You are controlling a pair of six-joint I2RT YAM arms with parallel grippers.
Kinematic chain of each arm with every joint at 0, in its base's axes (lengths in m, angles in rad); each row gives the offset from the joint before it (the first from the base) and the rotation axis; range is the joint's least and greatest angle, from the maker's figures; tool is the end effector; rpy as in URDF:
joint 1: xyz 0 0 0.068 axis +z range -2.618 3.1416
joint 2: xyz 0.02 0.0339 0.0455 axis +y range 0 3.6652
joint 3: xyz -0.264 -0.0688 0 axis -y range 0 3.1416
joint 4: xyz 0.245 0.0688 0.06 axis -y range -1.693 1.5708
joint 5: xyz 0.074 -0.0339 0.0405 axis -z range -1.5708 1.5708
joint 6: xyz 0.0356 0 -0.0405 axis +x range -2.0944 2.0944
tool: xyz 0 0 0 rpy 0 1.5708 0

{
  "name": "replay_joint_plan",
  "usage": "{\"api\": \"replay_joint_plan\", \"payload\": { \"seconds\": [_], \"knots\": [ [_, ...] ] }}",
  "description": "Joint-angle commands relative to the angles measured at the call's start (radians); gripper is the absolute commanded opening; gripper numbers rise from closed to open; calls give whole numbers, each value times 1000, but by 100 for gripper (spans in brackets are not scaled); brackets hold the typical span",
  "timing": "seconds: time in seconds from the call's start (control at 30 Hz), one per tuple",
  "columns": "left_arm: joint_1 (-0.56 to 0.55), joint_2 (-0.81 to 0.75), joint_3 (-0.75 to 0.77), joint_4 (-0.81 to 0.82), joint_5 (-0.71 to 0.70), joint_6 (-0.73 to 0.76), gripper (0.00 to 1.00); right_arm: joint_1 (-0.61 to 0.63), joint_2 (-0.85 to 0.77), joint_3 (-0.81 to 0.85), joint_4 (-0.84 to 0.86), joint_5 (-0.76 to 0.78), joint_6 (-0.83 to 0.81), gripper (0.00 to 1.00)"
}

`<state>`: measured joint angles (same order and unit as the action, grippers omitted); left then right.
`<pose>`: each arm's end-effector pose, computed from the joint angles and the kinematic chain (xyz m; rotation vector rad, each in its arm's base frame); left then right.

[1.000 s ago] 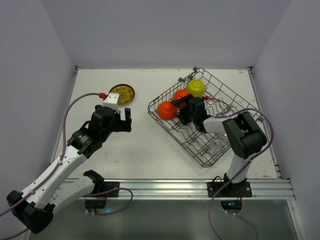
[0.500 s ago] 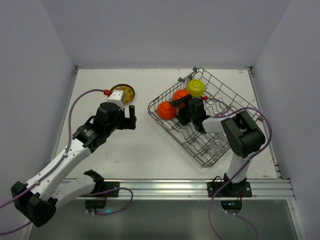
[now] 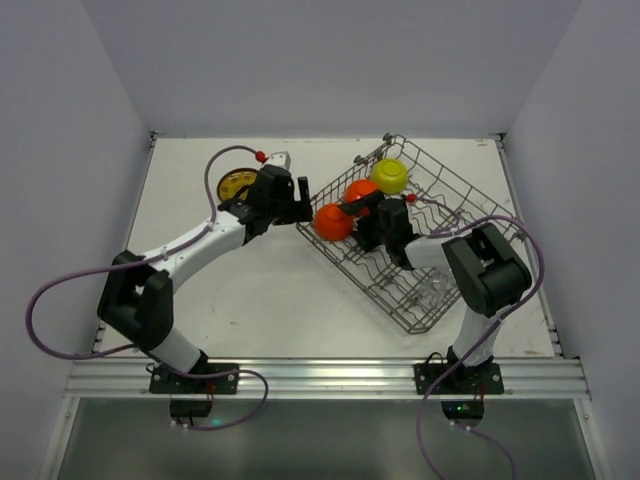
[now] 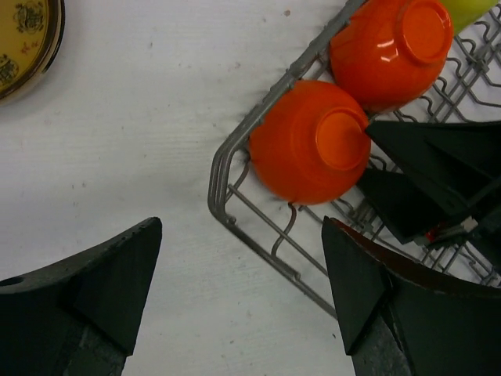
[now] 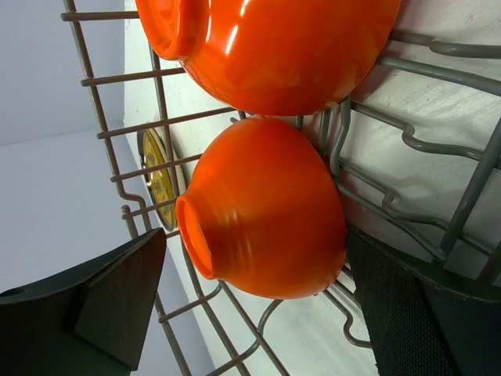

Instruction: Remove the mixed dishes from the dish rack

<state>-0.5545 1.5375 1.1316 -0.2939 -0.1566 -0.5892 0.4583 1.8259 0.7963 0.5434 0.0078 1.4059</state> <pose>0.2950 -0.1761 0.2654 -0.1236 2.2933 -0.4265 0.3240 0.1595 0.1387 1.0368 2.0104 1.0890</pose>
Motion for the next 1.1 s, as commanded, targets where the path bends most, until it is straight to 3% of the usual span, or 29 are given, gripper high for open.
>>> {"api": "replay_joint_plan", "payload": {
  "seconds": [0.0, 0.17, 0.2, 0.4, 0.47, 0.53, 0.6, 0.77, 1.07],
  "knots": [
    [14, 96, 138, 39, -38, -8, 86, 5, -34, -17, 13, 15, -12, 99],
    [21, 173, 158, 38, -81, 5, 69, 5, -51, -23, 27, 1, -10, 99],
    [27, 182, 157, 45, -61, 6, 58, 5, -57, -25, 26, 3, -12, 99],
    [34, 245, 151, 47, -18, -9, 56, 5, -76, -25, 12, 12, -13, 99],
    [33, 257, 145, 53, -12, -11, 51, 5, -73, -25, 10, 9, -13, 99],
    [34, 265, 142, 59, -8, -6, 43, 5, -73, -26, 12, 9, -8, 99],
    [34, 274, 143, 62, 0, -3, 22, 6, -71, -31, 18, 4, -2, 99],
    [36, 265, 137, 81, 6, 3, 0, 10, -73, -37, 7, 4, 5, 99],
    [36, 265, 149, 76, 11, 8, 0, 29, -54, 18, -88, 40, 13, 99]
  ]
}}
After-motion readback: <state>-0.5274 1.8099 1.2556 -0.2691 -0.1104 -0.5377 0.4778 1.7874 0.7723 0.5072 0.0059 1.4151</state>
